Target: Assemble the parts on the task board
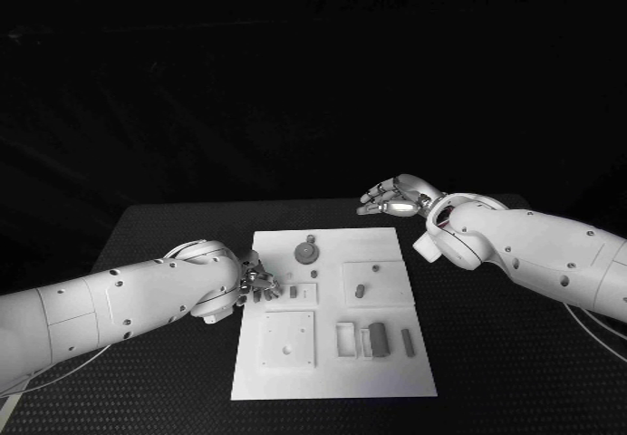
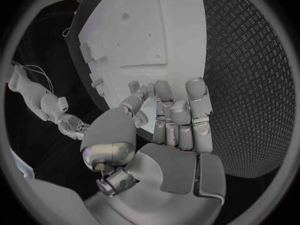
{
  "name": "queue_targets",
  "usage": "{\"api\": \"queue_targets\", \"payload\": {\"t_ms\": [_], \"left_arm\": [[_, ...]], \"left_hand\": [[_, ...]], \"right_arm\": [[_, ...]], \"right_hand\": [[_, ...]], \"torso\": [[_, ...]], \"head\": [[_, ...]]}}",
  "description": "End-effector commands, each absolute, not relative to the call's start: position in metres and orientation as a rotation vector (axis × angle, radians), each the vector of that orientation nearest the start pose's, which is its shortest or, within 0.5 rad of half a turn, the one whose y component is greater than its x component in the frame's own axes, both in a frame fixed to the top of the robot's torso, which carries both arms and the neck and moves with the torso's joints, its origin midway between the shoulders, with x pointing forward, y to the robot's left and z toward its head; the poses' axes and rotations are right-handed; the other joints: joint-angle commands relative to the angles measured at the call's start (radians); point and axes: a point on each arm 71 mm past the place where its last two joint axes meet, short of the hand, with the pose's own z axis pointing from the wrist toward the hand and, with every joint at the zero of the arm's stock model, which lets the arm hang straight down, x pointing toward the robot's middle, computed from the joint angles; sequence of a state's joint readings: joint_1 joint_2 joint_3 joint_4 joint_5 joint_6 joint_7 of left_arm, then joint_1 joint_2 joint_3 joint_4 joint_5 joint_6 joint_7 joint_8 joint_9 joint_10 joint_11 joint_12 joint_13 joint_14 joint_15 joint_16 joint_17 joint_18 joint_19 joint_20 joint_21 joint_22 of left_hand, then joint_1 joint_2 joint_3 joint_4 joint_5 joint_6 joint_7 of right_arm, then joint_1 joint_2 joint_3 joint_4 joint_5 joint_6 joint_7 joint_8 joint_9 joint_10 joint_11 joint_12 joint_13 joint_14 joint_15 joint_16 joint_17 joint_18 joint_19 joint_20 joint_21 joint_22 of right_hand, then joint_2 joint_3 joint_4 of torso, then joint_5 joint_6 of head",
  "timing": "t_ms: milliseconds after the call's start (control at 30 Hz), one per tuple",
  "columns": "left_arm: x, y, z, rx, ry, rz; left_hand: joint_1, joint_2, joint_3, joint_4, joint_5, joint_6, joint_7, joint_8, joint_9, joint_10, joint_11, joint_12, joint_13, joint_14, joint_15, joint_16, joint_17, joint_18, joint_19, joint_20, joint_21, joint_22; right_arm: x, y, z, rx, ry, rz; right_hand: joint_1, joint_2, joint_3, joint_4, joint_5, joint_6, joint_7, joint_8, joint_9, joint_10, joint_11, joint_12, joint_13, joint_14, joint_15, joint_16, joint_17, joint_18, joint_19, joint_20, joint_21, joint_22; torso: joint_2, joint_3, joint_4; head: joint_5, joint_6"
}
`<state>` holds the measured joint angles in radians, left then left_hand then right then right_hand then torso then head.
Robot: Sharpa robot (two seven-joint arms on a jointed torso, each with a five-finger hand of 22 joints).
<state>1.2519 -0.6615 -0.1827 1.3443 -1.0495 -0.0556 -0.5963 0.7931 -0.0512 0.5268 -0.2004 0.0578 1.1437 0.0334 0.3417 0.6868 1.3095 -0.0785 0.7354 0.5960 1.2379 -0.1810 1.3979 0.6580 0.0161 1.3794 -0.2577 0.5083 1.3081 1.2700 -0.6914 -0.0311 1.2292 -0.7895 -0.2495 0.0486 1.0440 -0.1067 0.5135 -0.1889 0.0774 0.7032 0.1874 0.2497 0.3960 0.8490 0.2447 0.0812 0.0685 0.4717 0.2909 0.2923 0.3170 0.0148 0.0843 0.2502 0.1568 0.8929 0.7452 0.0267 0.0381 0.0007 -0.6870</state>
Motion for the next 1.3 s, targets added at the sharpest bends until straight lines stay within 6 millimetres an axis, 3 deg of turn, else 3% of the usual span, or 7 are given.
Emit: {"api": "queue_targets", "payload": {"t_ms": [33,467,1000,1300], "left_arm": [[0.5009,0.1900,-0.2533,-0.292,2.247,-0.260],[0.5023,0.1886,-0.2511,-0.309,2.210,-0.289],[0.5021,0.1885,-0.2522,-0.299,2.230,-0.284],[0.5033,0.1936,-0.2488,-0.321,2.194,-0.304]], "left_hand": [[-0.014,-0.006,-0.009,0.002,0.003,-0.004,0.000,-0.004,-0.002,-0.002,0.003,0.006,0.002,-0.008,-0.002,0.001,0.002,0.013,-0.007,0.003,0.004,0.020],[-0.032,-0.022,-0.017,0.022,0.000,0.005,-0.004,0.000,-0.002,0.007,-0.002,0.011,0.004,0.000,-0.006,0.005,0.004,0.015,0.002,0.000,0.008,0.019],[-0.049,-0.069,-0.020,0.049,-0.003,0.007,-0.007,0.000,-0.003,0.009,-0.004,0.011,0.005,0.003,-0.009,0.004,0.005,0.016,0.004,-0.001,0.009,0.019],[-0.049,-0.073,-0.020,0.051,-0.003,0.006,-0.006,0.000,-0.004,0.009,-0.004,0.011,0.005,0.003,-0.009,0.004,0.005,0.016,0.004,-0.002,0.008,0.018]], "right_arm": [[0.5502,-0.2103,-0.1676,0.423,1.712,0.968],[0.5502,-0.2100,-0.1676,0.423,1.712,0.969],[0.5501,-0.2108,-0.1679,0.424,1.713,0.967],[0.5504,-0.2114,-0.1680,0.425,1.710,0.966]], "right_hand": [[-0.007,-0.003,-0.001,0.005,0.002,-0.006,0.058,0.003,-0.002,0.002,0.001,-0.003,0.000,-0.008,0.002,-0.003,-0.001,-0.015,-0.009,0.000,-0.003,-0.002],[-0.006,-0.003,-0.001,0.005,0.002,-0.006,0.058,0.004,-0.002,0.001,0.001,-0.004,0.000,-0.008,0.002,-0.003,-0.001,-0.015,-0.009,0.000,-0.003,0.000],[-0.006,-0.004,-0.001,0.005,0.002,-0.006,0.058,0.004,-0.002,0.001,0.001,-0.004,0.000,-0.008,0.003,-0.003,-0.001,-0.015,-0.010,0.000,-0.003,-0.004],[-0.006,-0.004,-0.002,0.005,0.002,-0.007,0.058,0.004,-0.002,0.001,0.001,-0.004,0.000,-0.008,0.003,-0.003,-0.001,-0.015,-0.010,0.000,-0.003,-0.004]], "torso": [[0.000,-0.0006,0.0003],[0.000,0.0000,0.0003],[-0.001,-0.0004,0.0008],[0.000,-0.0012,-0.0001]], "head": [[0.000,0.000],[0.000,0.002],[-0.002,0.001],[-0.004,0.004]]}}
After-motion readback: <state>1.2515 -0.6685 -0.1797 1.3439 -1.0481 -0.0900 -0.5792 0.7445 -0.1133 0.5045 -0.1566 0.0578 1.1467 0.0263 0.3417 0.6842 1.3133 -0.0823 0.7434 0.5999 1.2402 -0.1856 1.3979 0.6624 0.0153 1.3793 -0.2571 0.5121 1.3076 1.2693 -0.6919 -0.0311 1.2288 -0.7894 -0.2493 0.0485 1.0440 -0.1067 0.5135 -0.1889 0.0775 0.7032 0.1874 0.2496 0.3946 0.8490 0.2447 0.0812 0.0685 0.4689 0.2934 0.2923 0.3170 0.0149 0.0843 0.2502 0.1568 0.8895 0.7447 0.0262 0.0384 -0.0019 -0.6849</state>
